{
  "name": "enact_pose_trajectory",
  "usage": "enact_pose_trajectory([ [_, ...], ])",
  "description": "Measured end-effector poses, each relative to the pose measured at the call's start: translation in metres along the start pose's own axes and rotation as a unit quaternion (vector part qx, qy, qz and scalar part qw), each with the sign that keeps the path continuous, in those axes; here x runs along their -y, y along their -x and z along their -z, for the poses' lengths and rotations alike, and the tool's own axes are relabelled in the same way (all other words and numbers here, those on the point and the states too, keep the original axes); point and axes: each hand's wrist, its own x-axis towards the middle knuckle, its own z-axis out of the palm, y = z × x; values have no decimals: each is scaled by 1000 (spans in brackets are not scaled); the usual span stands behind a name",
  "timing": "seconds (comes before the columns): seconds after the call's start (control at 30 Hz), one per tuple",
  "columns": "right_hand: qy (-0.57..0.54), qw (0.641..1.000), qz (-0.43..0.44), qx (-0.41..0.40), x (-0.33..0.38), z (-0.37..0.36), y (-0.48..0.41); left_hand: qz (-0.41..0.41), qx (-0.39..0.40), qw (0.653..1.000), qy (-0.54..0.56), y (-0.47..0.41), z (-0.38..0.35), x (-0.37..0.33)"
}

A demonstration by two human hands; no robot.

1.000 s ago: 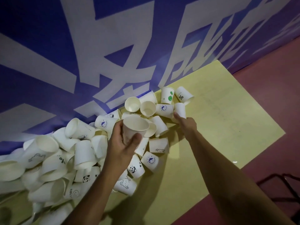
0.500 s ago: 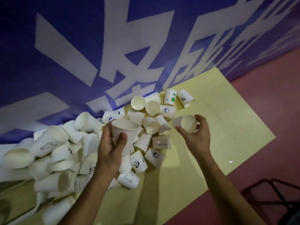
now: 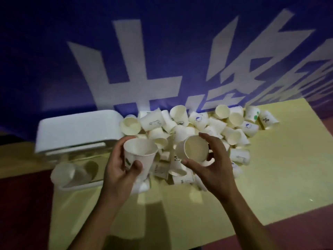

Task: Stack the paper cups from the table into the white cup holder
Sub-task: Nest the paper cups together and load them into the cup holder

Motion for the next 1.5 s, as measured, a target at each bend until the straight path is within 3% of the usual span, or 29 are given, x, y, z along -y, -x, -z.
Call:
enact_pose_trajectory([
  [0.3, -16, 992, 70, 104, 82, -153, 52, -23, -96, 994, 35, 63, 186, 21],
  [0.47, -21, 991, 56, 117, 103, -200, 65, -11, -126, 992, -31, 65, 244, 48],
  [0.87, 2, 993, 17, 114, 113, -222, 65, -10, -97, 979, -178, 32, 258, 79],
  [1.2, 10, 992, 34, 119, 117, -237, 55, 69, -62, 951, -295, 10, 255, 109],
  [1.5, 6, 984, 93, 154, 138, -278, 47, 140, -41, 955, -259, 5, 257, 111],
])
